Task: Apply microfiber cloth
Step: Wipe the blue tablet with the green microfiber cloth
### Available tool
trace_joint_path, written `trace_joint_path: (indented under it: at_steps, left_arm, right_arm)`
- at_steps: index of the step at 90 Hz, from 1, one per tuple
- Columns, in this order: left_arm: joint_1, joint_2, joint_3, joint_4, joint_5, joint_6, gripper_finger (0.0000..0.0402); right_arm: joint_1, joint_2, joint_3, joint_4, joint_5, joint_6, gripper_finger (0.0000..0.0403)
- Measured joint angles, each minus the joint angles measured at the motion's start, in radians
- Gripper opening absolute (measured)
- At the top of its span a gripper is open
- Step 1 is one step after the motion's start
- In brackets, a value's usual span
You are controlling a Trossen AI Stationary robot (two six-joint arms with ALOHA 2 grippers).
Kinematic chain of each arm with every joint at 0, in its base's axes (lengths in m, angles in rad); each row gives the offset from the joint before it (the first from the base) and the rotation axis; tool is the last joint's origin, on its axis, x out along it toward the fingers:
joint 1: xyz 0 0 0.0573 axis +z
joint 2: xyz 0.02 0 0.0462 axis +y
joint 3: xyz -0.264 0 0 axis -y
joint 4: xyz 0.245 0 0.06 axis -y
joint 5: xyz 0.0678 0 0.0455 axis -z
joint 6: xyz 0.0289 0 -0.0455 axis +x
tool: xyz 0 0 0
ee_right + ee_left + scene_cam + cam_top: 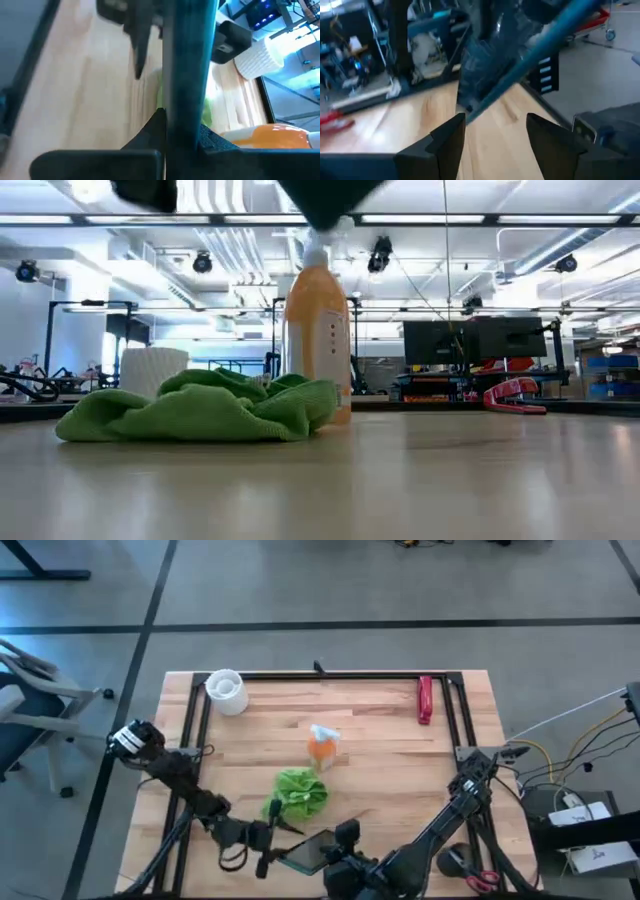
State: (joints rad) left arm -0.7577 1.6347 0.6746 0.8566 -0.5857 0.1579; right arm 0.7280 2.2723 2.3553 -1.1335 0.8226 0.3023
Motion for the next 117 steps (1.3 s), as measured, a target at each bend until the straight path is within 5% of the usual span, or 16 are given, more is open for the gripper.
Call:
trace_joint_path:
  at_steps: [36, 62, 82, 117]
  left_arm:
    - [-0.005, 0.001, 0.096, 0.008, -0.009, 0.11, 0.0144]
    - [-0.005, 0.001, 0.108, 0.007, -0.009, 0.138, 0.0018]
    - [-0.005, 0.001, 0.109, 0.008, -0.014, 0.145, 0.002]
    - [-0.133, -0.137, 0.11, -0.276, -0.421, 0.275, 0.0008]
  right_arm:
    - [-0.002, -0.002, 0.001, 0.096, 0.008, -0.007, 0.0009]
    - [-0.002, -0.002, 0.001, 0.101, 0.01, 0.009, 0.0009]
    - [-0.002, -0.002, 0.001, 0.099, 0.009, 0.033, 0.0042]
    - [0.011, -0.06, 0.002, -0.027, -0.104, 0.102, 0.0139]
